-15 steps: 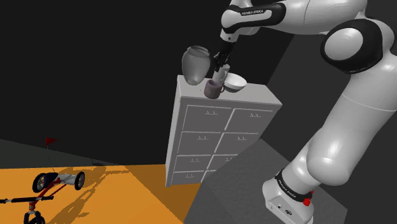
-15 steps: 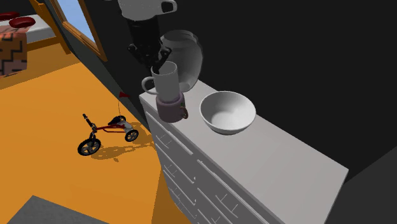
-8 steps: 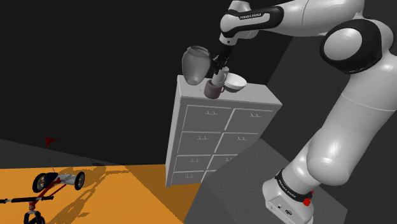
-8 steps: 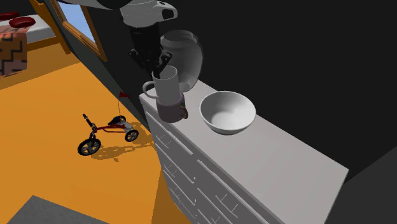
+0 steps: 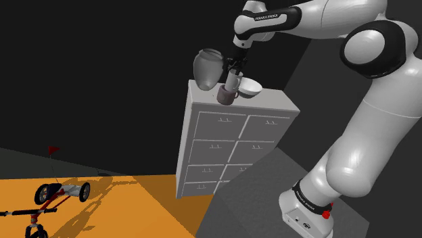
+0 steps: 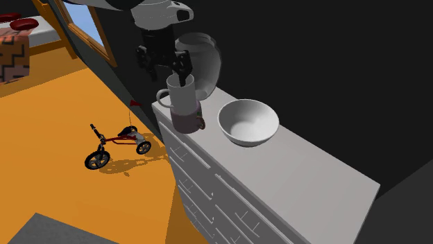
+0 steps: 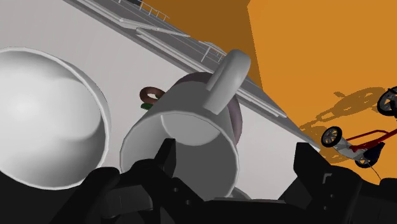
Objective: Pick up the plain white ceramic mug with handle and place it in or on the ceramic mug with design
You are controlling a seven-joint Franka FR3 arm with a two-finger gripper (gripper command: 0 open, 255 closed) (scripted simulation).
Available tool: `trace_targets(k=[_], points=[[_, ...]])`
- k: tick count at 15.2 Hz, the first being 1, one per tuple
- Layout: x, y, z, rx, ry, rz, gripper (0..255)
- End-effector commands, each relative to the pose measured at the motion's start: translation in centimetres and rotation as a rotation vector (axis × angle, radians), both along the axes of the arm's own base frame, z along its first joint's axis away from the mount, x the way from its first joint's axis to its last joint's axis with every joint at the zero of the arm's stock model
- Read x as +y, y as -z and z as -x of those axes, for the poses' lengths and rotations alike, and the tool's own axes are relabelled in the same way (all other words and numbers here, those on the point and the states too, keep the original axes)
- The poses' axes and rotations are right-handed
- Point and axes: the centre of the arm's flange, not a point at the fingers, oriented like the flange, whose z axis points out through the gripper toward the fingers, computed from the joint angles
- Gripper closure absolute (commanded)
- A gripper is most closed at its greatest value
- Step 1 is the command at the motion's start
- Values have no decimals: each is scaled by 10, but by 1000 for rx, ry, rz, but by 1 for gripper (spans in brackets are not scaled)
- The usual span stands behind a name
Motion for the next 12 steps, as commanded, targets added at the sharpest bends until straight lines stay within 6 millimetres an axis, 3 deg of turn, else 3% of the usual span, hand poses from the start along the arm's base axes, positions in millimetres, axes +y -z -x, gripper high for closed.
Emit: trace_targets(k=[1,5,12], points=[[0,0,0,0,0,0,0],[0,-50,2,0,0,0,0],[0,-50,2,0,0,0,0]])
